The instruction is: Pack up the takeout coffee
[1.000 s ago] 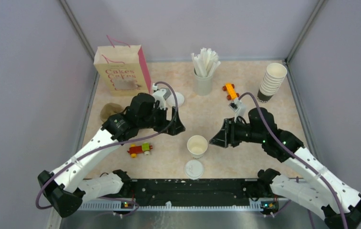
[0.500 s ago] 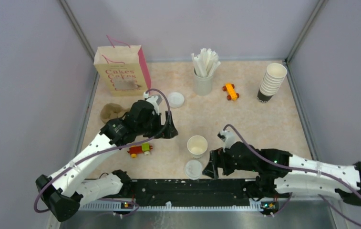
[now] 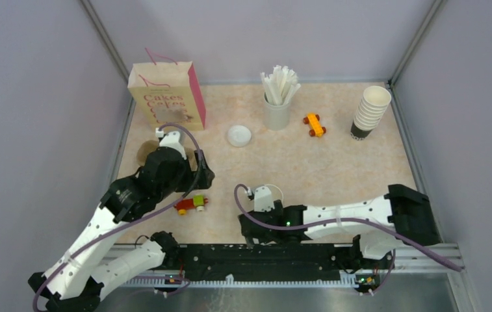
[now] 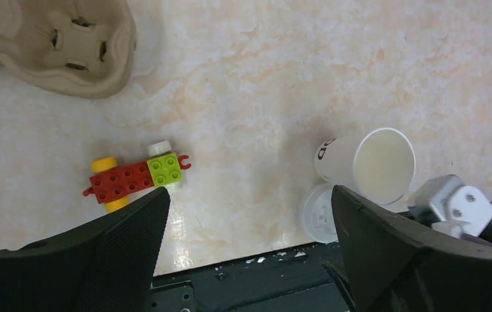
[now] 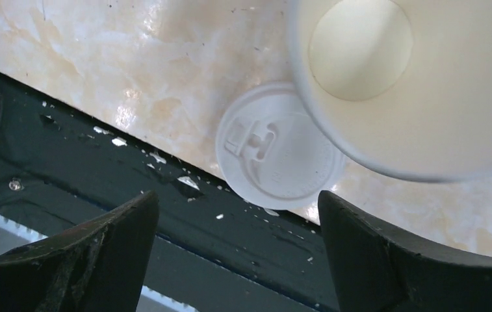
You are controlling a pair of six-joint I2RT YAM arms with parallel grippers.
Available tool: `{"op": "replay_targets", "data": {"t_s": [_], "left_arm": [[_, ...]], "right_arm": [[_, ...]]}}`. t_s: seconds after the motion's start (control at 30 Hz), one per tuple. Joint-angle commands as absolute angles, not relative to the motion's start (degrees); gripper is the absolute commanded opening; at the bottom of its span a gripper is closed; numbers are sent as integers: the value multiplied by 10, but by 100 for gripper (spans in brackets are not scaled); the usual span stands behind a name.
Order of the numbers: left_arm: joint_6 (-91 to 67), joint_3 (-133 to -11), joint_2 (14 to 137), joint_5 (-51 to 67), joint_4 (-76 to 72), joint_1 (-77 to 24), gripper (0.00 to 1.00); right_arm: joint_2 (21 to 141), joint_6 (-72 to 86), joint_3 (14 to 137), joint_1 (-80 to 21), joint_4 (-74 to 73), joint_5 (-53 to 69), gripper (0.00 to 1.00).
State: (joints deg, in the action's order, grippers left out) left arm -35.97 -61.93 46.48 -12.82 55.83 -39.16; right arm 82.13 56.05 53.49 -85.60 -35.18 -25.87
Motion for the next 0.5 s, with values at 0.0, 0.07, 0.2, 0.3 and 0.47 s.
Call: {"op": "replay_targets", "data": {"t_s": [0.0, 0.07, 0.2, 0.3, 0.47], "left_arm": [[-358, -628, 441, -171, 570, -390, 99], [-352, -633, 445, -173, 570, -390, 99], [-343, -648, 460, -163, 574, -390, 99], [-336, -654, 461, -169, 580, -391, 99], [-340, -648, 447, -161, 578, -391, 99]], "right_arm": [[883, 615, 592, -873, -378, -289, 91], [904, 640, 606, -874, -406, -301, 91], [918, 657, 613, -874, -425, -312, 92], [914, 665, 603, -874, -425, -318, 93], [912, 661, 580, -874, -399, -310, 94]]}}
